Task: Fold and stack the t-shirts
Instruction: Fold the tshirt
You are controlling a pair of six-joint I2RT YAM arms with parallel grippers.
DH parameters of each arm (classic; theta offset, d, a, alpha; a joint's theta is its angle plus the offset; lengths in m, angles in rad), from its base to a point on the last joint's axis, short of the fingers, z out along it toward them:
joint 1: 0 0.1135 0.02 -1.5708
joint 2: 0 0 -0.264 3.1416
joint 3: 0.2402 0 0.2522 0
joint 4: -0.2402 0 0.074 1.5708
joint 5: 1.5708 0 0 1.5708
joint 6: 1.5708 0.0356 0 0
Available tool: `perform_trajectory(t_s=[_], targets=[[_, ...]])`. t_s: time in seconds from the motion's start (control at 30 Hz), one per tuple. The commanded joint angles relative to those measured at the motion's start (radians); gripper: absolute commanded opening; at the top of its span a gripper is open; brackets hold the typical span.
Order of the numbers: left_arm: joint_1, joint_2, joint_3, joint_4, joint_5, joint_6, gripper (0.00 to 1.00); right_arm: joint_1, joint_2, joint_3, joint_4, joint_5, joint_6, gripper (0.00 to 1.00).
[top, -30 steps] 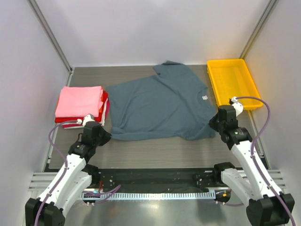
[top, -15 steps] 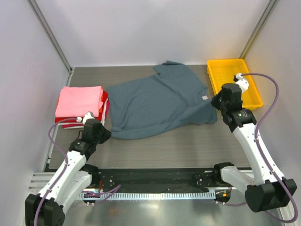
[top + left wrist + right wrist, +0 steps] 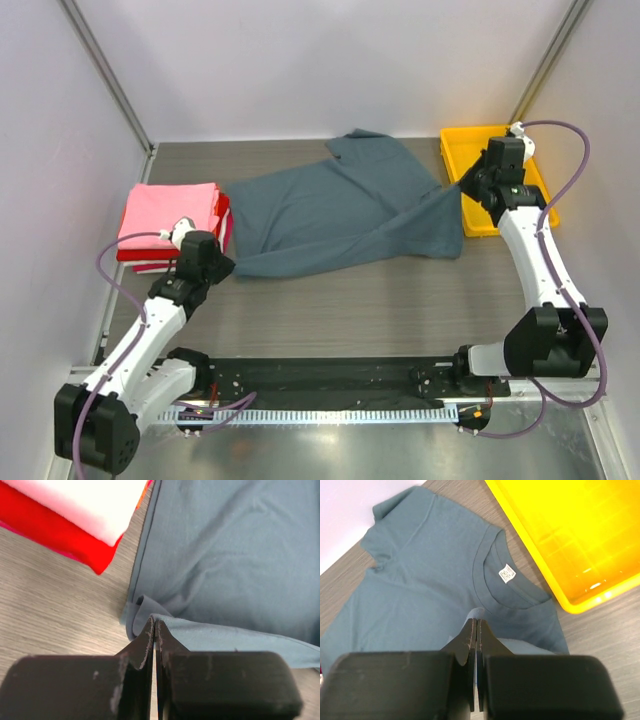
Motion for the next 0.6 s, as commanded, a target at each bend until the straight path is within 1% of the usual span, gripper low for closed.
perform_trajectory(t_s=[0.0,0.13,0.17,0.27,0.43,0.57], targets=[[0.010,0.036,0.046,0.055,-0.059,-0.018,0.00,-0.024,0.042,0.082,0.050,-0.098,-0.025,0.01],[0.017,0.090,0.076,0.084,-0.054,-0.015,0.00,-0.024,0.111,0.140,0.047,-0.123,-0.046,0.01],[0.019,0.113,0.081,0.090,-0.045,-0.013,0.00,-0.024,0.139,0.154,0.047,-0.169,-0.056,0.01],[0.020,0.156,0.104,0.106,-0.042,-0.013,0.00,-0.024,0.208,0.214,0.033,-0.192,-0.071,0.01],[0.019,0.200,0.133,0.118,-0.047,-0.013,0.00,-0.025,0.300,0.301,0.007,-0.203,-0.088,0.01],[0.019,0.233,0.144,0.127,-0.048,-0.016,0.00,-0.025,0.366,0.355,0.004,-0.253,-0.086,0.01]])
